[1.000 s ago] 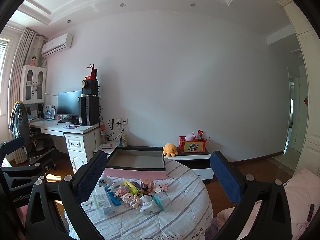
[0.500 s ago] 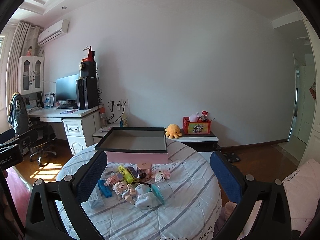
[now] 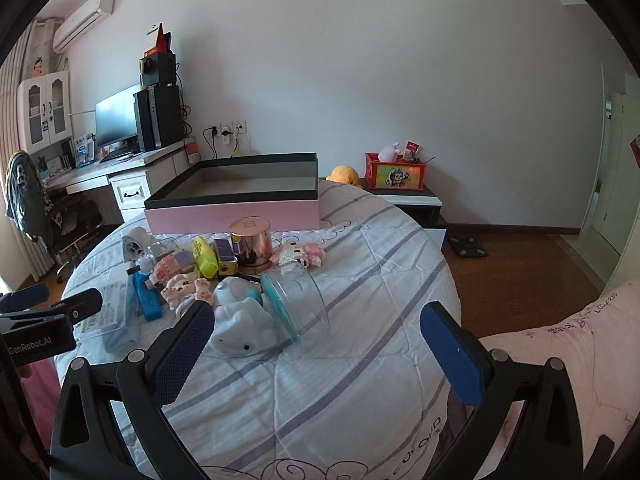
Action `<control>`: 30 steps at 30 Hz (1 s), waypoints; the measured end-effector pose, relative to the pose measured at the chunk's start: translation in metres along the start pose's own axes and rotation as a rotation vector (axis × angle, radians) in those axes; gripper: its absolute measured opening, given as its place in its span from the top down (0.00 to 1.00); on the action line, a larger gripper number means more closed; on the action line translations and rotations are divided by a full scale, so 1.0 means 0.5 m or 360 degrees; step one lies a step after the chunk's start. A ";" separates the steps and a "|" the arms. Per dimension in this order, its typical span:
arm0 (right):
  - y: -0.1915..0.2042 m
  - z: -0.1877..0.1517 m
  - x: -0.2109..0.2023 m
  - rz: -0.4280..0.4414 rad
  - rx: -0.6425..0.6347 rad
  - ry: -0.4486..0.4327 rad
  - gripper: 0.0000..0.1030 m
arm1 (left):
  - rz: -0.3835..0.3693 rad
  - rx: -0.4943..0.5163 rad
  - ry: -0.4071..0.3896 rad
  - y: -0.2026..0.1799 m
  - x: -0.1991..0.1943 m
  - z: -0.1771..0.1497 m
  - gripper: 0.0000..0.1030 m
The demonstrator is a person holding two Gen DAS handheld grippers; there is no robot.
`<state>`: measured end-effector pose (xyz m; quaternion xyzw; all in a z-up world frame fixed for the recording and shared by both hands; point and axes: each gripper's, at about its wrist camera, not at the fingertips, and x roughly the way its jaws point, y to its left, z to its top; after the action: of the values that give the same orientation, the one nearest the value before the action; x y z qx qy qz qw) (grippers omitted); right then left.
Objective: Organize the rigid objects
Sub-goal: 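Grasp the clear labeled plastic box with the left gripper while the right grasps the clear cylinder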
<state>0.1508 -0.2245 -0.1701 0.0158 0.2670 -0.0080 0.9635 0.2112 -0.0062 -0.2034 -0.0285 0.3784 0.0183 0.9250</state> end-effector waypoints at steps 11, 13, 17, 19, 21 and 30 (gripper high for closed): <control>-0.017 -0.025 0.067 0.0079 -0.0024 0.0107 0.00 | -0.0099 -0.0095 0.0168 0.064 0.072 -0.025 0.00; -0.015 -0.022 0.085 0.0061 -0.0044 0.0117 0.00 | -0.0089 -0.0080 0.0123 0.083 0.067 -0.032 0.00; -0.021 -0.016 0.125 0.0022 -0.0092 0.0157 0.00 | -0.0065 -0.0057 0.0102 0.105 0.068 -0.039 0.00; -0.024 -0.014 0.153 0.0071 -0.0114 0.0206 0.00 | -0.0045 -0.0031 0.0102 0.111 0.070 -0.039 0.00; -0.025 -0.009 0.170 0.0122 -0.0122 0.0217 0.02 | -0.0029 0.0001 0.0092 0.114 0.072 -0.040 0.00; -0.034 0.005 0.236 0.0334 -0.0121 0.0346 0.62 | -0.0021 0.0087 0.0030 0.114 0.072 -0.027 0.38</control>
<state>0.2530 -0.2423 -0.2293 0.0080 0.3668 0.1045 0.9244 0.2240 0.0501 -0.2404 -0.0059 0.3872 0.0015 0.9220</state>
